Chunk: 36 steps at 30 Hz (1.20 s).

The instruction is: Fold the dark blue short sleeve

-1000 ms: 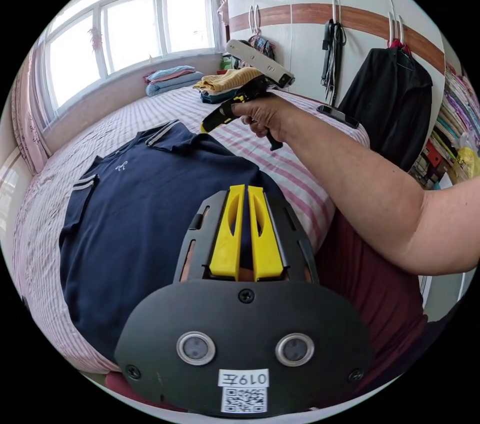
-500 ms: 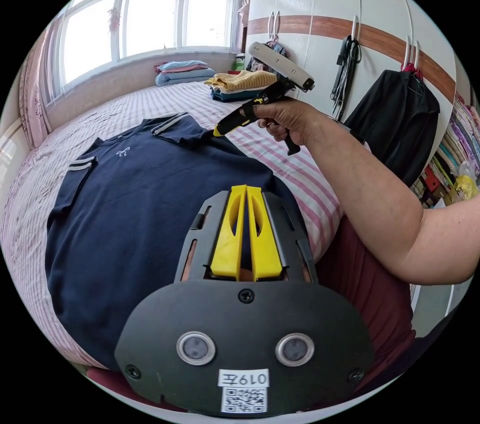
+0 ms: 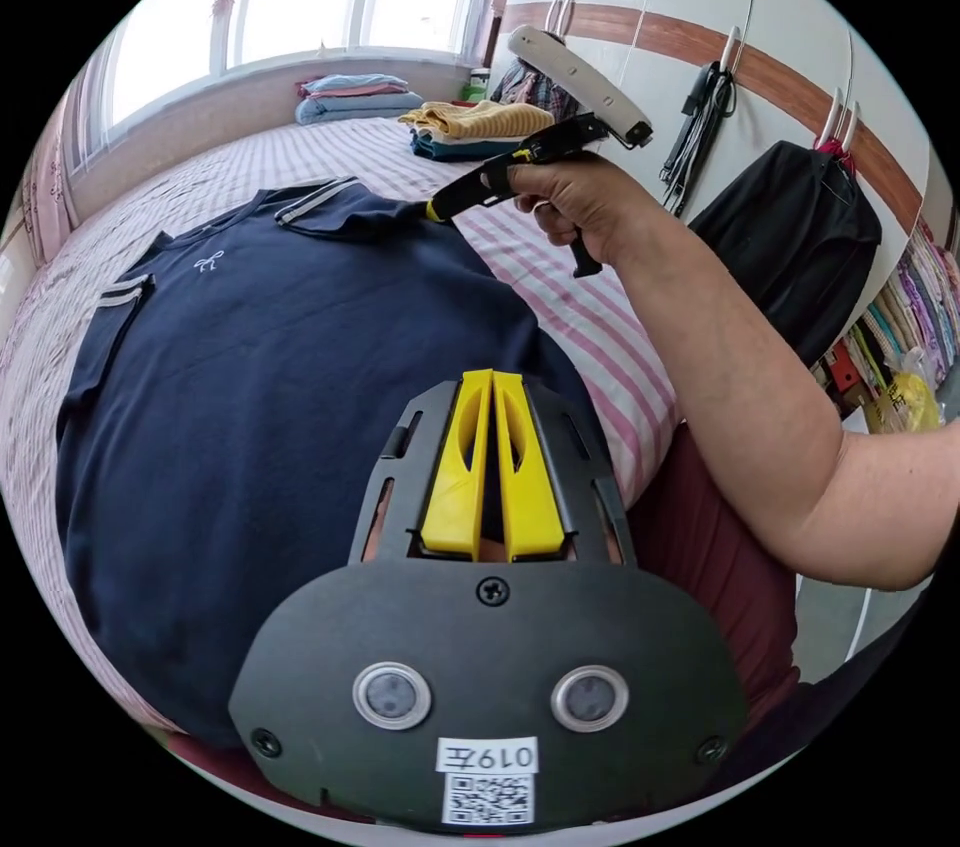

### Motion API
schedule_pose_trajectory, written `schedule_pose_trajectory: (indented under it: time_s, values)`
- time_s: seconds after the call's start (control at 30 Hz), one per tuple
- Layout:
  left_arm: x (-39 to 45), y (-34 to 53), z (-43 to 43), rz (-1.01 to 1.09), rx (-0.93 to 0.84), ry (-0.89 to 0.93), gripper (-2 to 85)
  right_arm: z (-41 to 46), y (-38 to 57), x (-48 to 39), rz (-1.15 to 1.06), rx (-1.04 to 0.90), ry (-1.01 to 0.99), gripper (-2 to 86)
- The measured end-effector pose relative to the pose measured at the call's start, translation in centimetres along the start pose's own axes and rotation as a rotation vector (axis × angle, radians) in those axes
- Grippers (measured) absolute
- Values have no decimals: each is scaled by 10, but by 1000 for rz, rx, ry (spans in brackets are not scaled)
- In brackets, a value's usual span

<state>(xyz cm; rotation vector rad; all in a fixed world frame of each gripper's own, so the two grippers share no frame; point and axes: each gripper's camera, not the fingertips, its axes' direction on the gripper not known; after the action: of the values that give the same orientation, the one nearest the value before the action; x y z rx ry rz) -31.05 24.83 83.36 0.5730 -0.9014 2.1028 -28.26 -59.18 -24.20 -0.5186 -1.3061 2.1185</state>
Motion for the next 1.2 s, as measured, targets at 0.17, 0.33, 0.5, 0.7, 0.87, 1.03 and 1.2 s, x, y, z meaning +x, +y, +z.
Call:
schedule_pose_trajectory:
  time_s: [0.17,0.33,0.5,0.7,0.87,1.03,1.2]
  values:
    - [-1,-9,6,9,-32,16,7,22,-11,-15,-56,-88,99,-5]
    - [-1,-16,11,8,-40,18,7,16,-14,-2,-17,-76,4,-1]
    - [0,-23,17,15,-45,9,8,13,-14,15,21,-66,-78,-1]
    - [1,-38,25,58,-83,-8,8,9,-17,16,-9,-37,33,-6]
    - [-4,-56,28,65,-123,-11,7,15,-17,22,-37,-77,22,-2]
    - [-16,-67,26,18,-102,37,7,11,-14,43,-9,-59,-74,2]
    - [-23,-86,28,20,-78,13,8,12,-11,54,-15,-72,-75,4]
